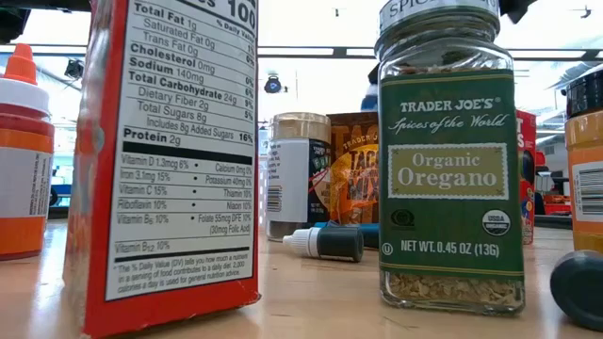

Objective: Pick & Place Kitchen Items
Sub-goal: Put the large blue food coloring into the gray bin

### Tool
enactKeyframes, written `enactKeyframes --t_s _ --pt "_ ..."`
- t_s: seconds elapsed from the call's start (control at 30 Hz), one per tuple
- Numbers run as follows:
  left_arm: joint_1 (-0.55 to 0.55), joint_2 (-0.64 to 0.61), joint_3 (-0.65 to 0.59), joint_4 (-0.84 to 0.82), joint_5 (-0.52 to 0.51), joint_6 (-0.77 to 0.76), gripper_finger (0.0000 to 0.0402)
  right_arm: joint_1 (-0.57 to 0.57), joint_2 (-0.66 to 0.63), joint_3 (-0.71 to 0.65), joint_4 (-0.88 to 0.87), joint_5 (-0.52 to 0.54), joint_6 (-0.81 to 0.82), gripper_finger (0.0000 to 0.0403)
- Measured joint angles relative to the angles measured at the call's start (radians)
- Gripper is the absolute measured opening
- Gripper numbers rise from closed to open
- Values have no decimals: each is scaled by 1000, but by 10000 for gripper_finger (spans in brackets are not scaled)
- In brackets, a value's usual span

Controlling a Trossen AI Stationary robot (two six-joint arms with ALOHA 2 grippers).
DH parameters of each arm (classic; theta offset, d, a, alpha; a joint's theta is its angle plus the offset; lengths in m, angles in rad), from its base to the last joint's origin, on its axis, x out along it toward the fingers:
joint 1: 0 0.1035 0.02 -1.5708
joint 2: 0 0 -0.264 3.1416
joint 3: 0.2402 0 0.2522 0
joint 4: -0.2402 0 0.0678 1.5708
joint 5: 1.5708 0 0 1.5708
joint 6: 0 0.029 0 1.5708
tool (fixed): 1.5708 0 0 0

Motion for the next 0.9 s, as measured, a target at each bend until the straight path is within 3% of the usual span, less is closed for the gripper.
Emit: enactKeyframes --t_s 0.17,0.33,0.67,0.9 --pt "0 0 0 0 0 0 138 -1 -88 0 -123 109 24 39" --pt "0 0 0 0 0 6 138 -16 -60 -19 -207 135 96 39" --pt "0 0 0 36 1 32 138 -58 102 -112 73 142 122 39" --pt "0 0 0 46 8 61 138 -104 233 -112 121 132 109 39"
